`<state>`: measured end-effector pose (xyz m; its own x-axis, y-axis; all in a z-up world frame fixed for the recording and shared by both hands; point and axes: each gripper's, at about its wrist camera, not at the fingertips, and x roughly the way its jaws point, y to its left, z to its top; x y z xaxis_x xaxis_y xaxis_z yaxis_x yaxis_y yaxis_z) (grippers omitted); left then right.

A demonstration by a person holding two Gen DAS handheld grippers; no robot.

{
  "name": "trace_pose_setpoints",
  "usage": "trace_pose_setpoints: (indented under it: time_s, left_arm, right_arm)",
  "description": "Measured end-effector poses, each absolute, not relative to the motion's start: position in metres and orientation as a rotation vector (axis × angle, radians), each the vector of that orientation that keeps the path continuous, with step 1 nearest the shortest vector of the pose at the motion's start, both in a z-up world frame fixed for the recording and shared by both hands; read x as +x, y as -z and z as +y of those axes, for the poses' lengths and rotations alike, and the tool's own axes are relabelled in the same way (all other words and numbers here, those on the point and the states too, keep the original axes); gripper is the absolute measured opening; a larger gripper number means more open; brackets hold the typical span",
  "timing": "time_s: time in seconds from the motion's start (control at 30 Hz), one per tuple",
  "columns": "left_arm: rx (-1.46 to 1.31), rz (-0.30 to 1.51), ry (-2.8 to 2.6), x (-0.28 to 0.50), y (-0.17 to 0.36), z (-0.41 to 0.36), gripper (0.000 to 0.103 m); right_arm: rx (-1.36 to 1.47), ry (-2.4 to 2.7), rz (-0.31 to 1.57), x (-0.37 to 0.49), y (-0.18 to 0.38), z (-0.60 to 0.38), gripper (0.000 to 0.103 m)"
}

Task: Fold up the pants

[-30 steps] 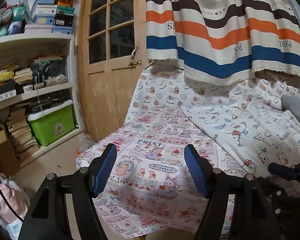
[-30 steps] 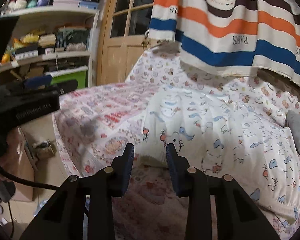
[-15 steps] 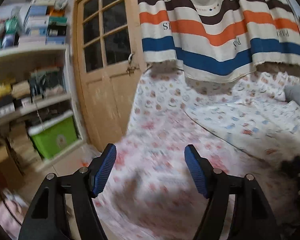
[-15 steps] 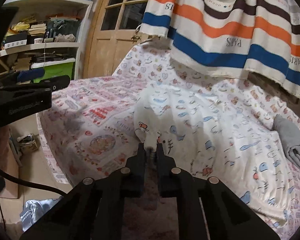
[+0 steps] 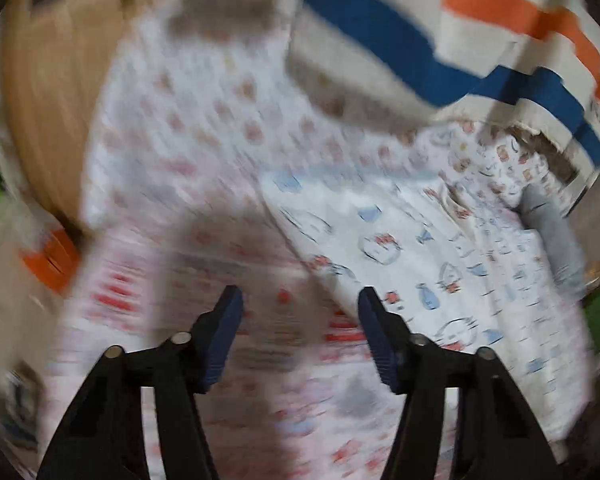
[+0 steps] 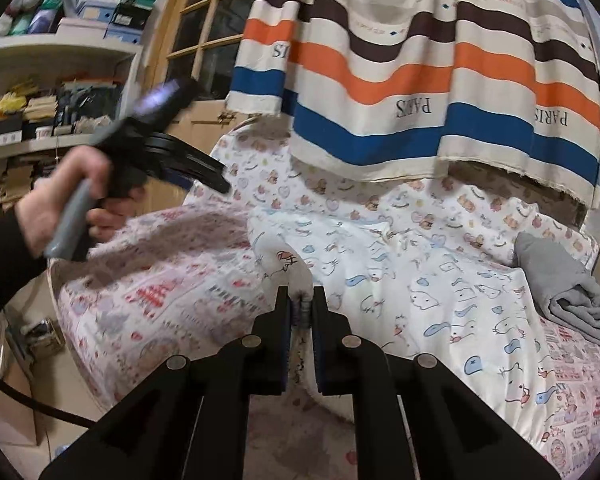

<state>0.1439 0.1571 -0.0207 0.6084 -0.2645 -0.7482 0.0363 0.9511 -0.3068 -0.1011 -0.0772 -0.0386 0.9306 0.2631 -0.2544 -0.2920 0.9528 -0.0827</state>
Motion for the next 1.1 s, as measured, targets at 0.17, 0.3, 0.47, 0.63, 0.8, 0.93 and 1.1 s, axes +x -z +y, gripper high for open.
trace_pose_setpoints:
  time_s: [0.17,0.3,0.47,0.63,0.8,0.93,1.1]
  left_arm:
    - [-0.322,0.961,0.168,0.178,0.040,0.148,0.051]
    - [-0.313,0.944,0.045,0.199,0.040,0.153,0.047]
    - [-0.359,0.986,0.062,0.220,0.044,0.161,0.042]
    - [-0.386,1.002,0.074,0.236,0.048,0.159,0.033]
    - [-0.323,1.025,0.033,0.252,0.051,0.144,0.024]
    - [-0.283,1.020,-0.038,0.263,0.051,0.144,0.024]
    - [-0.343,0.974,-0.033,0.271,0.053,0.154,0.001]
  right_arm:
    - [-0.101,-0.294,0.235,-0.098,0.037,-0.081,0.009]
    - [-0.078,-0.297,0.225,-0.098,0.039,-0.086,0.009]
    - [-0.071,-0.301,0.214,-0.101,0.041,-0.090,0.009]
    - [-0.041,-0.295,0.215,-0.099,0.042,-0.096,0.009]
    - [-0.028,-0.292,0.226,-0.100,0.045,-0.101,0.009]
    - [-0.030,-0.296,0.228,-0.102,0.047,-0.104,0.009]
    - [-0.025,-0.316,0.233,-0.102,0.050,-0.104,0.009]
